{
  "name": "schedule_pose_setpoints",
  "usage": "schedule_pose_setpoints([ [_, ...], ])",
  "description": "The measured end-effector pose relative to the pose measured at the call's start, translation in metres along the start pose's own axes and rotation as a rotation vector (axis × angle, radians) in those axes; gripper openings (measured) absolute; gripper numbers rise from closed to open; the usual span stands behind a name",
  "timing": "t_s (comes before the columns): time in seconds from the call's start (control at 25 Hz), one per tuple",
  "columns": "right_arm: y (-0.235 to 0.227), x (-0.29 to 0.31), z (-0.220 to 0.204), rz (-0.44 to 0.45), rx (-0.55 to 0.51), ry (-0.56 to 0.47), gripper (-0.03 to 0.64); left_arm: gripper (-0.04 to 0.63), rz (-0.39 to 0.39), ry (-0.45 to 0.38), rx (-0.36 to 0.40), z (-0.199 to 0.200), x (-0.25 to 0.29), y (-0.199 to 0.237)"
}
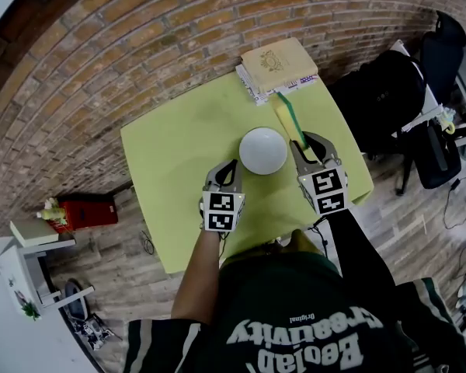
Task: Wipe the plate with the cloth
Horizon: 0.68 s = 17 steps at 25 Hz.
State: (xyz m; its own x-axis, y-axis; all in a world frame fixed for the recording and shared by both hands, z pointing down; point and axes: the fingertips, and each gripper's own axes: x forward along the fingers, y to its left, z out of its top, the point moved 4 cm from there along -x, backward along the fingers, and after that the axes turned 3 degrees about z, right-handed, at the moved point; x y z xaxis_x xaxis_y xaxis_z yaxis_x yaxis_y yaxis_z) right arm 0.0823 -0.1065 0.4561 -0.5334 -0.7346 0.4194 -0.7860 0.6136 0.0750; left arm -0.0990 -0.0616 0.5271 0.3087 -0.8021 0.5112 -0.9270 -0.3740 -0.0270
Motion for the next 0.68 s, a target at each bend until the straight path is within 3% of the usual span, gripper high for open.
schedule_pose_setpoints([
  [0.36,0.014,-0.027,0.042,-0.072,-0.002,-0.131,0.112,0.005,-0.004,-0.112,0.027,0.049,-0.025,0.022],
  [0.68,0.027,-0.039,0.057,-0.108,0.004,-0.186,0.112,0.005,-0.042,-0.039,-0.012,0.016,-0.002,0.034],
])
